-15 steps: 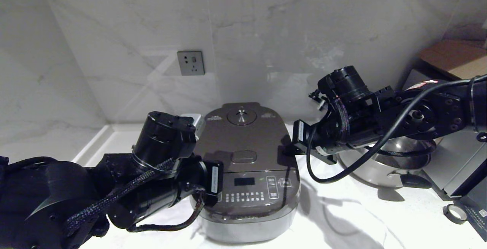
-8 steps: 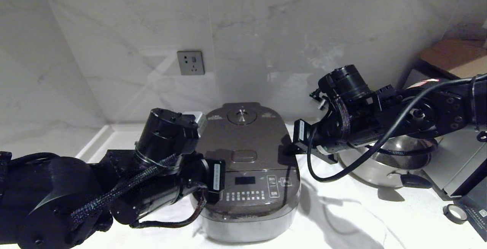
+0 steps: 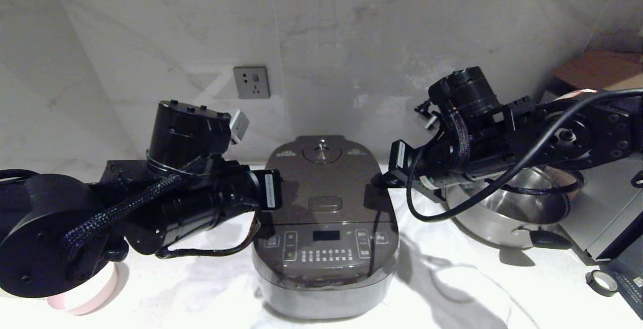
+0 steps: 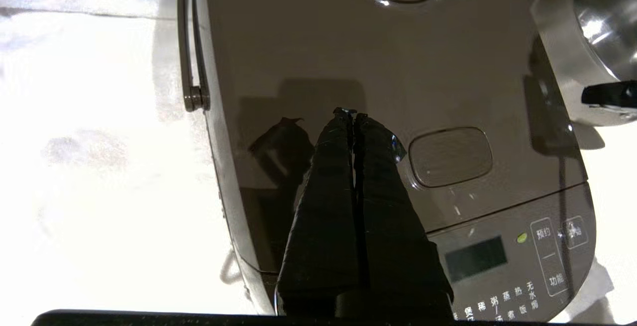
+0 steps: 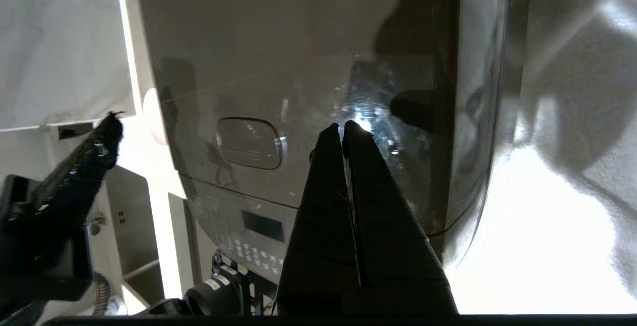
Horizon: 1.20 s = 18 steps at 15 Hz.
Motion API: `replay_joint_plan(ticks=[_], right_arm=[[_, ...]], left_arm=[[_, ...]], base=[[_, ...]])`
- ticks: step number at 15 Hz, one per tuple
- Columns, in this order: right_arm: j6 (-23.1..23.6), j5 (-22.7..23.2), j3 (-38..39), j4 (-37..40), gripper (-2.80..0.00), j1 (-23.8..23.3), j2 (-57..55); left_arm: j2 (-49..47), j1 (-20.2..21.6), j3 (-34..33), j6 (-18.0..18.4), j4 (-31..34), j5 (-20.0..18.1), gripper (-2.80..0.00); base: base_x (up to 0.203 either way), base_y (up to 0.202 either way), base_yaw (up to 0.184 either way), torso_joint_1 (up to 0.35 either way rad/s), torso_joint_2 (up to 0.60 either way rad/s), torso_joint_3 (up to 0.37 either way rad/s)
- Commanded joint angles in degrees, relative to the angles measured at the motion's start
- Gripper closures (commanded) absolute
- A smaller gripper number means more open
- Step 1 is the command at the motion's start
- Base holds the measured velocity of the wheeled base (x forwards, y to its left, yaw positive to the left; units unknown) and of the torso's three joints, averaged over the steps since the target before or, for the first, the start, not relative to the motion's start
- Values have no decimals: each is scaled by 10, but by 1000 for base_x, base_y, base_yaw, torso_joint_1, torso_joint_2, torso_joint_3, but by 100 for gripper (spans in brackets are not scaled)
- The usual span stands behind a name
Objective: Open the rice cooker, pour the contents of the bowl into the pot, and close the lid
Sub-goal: Close the rice cooker, then press the start button
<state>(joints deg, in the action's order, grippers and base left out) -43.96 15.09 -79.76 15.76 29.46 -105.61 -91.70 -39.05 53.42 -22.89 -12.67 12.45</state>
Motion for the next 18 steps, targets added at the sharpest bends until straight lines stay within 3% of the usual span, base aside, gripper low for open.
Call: replay_joint_plan(ticks=[1,6,10,13,15,18], right_arm=[[-3,2,1,1,0,1,14],[-1,0,12,3,0,8,67],[-1,0,63,3,0,19,149],[2,-5,102,3,0,22,208],[6,-28,130,3,0,22,258],[51,-89,166,3,0,22,356]], left_arm=[[6,2,-3,-2,-3,1,0],[77,4,-17,-8,2,-3,0],[165,4,-97,-8,10,-2,0],[282,4,-142,0,33,0,0],[375,7,-168,13,57,2,0],[518,35,-199,58,104,2,0]], base=[[0,0,0,0,0,0],[0,0,0,0,0,0],[0,0,0,0,0,0],[0,0,0,0,0,0],[0,0,0,0,0,0],[0,0,0,0,0,0]])
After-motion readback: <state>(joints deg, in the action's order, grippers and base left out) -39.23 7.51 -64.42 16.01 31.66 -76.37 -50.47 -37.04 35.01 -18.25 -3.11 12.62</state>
